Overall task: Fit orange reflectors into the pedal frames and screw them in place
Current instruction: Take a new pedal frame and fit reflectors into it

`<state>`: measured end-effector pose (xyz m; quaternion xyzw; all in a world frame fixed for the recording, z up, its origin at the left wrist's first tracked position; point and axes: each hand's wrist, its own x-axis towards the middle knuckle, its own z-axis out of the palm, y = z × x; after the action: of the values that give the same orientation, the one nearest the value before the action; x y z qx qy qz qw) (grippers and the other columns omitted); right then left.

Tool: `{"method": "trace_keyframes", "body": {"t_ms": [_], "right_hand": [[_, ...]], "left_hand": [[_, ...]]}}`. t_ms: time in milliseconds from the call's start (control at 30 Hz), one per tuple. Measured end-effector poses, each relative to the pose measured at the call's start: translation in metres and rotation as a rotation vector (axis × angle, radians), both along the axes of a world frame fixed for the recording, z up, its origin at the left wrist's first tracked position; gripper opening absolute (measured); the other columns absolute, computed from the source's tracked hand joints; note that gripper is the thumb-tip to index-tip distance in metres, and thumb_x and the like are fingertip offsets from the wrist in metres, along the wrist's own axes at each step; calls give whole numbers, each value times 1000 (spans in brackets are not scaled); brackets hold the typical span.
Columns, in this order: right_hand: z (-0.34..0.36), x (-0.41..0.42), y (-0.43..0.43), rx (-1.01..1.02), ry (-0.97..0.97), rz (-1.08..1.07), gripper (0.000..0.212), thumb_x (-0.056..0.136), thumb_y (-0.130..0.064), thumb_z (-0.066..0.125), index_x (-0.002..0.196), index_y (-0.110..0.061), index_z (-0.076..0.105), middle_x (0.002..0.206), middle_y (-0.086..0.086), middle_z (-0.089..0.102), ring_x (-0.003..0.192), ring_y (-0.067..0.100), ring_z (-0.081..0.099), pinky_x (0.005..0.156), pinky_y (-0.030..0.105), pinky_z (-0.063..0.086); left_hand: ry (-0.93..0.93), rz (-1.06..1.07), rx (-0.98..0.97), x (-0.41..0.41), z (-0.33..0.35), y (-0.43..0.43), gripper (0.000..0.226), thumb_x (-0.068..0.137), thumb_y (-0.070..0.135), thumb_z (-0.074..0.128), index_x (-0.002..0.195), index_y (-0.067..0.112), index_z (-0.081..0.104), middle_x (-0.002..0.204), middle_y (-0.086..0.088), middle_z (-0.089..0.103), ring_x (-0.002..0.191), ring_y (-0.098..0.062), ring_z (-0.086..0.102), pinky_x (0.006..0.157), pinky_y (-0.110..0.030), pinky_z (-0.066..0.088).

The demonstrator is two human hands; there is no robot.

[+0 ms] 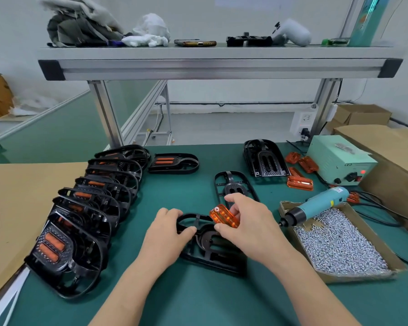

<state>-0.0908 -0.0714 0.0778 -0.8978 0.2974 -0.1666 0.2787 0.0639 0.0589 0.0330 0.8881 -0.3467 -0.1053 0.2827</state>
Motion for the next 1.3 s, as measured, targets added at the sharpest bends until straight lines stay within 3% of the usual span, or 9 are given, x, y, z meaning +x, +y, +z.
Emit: {"method": "trace_keyframes", "body": {"t_ms": [133, 333, 433, 533, 733, 867, 967, 1133, 1300], "right_hand": [[-2, -3, 2, -28, -5, 23, 56, 84, -41, 73, 134, -29, 52, 112, -13, 60, 105, 10, 55, 95, 29, 45], [-1, -4, 2, -114, -17, 180, 33, 89, -31, 68, 122, -29, 64, 114, -13, 63, 108, 8, 56, 98, 26, 43], [-3, -3, 2, -152, -18, 265, 39, 92, -26, 67, 130, -28, 61, 122, -13, 62, 115, 8, 51, 101, 18, 35], [-3, -4, 3, -163, -33, 312, 38, 92, -24, 69, 129, -29, 62, 121, -14, 63, 113, 9, 51, 101, 19, 35], [-6, -6, -4, -164, -51, 291, 34, 91, -29, 70, 124, -34, 62, 116, -19, 62, 110, 5, 52, 98, 21, 38], [-10, -2, -5, -136, -67, 205, 45, 85, -31, 76, 127, -27, 59, 120, -14, 61, 113, 7, 53, 100, 20, 38], [-11, 0, -4, -116, -102, 188, 43, 81, -31, 79, 119, -25, 58, 116, -15, 53, 103, 2, 51, 91, 8, 35], [-12, 0, -5, -105, -97, 185, 35, 79, -30, 81, 107, -20, 64, 121, -13, 50, 109, 0, 49, 92, 0, 26], [-14, -4, -6, -116, -75, 206, 35, 79, -32, 81, 108, -19, 66, 117, -13, 54, 107, 5, 54, 94, 13, 38]], "left_hand": [[7, -62, 23, 16, 3, -8, 43, 90, 23, 61, 133, 25, 60, 115, 8, 54, 108, -16, 55, 89, -25, 41], [32, -247, -56, 26, 7, -29, 45, 86, -5, 52, 107, 26, 77, 107, 9, 70, 103, -12, 60, 88, -17, 40], [53, -314, -147, 18, 8, -41, 28, 91, 7, 64, 112, 22, 75, 115, 4, 71, 109, -12, 62, 101, -26, 44], [-39, -193, -191, 16, 11, -45, 31, 94, 28, 66, 124, 21, 68, 126, 1, 64, 119, -15, 57, 104, -24, 37], [-24, -154, 382, 33, 30, 4, 80, 76, 69, 67, 137, 21, 48, 134, -2, 52, 123, -21, 52, 102, -36, 44], [-62, -252, 613, 29, 39, 21, 53, 80, 50, 74, 118, 21, 50, 117, 2, 54, 108, -20, 54, 93, -34, 46], [-75, -288, 551, 23, 38, 16, 30, 85, 30, 70, 108, 24, 51, 105, 4, 57, 98, -20, 55, 83, -31, 46], [-96, -322, 302, 17, 24, -4, 34, 85, 21, 69, 118, 28, 65, 111, 6, 63, 108, -16, 58, 93, -31, 46], [19, -382, -73, 6, 8, -20, 13, 81, 21, 78, 91, 30, 74, 83, 13, 66, 83, -6, 60, 77, -25, 45]]}}
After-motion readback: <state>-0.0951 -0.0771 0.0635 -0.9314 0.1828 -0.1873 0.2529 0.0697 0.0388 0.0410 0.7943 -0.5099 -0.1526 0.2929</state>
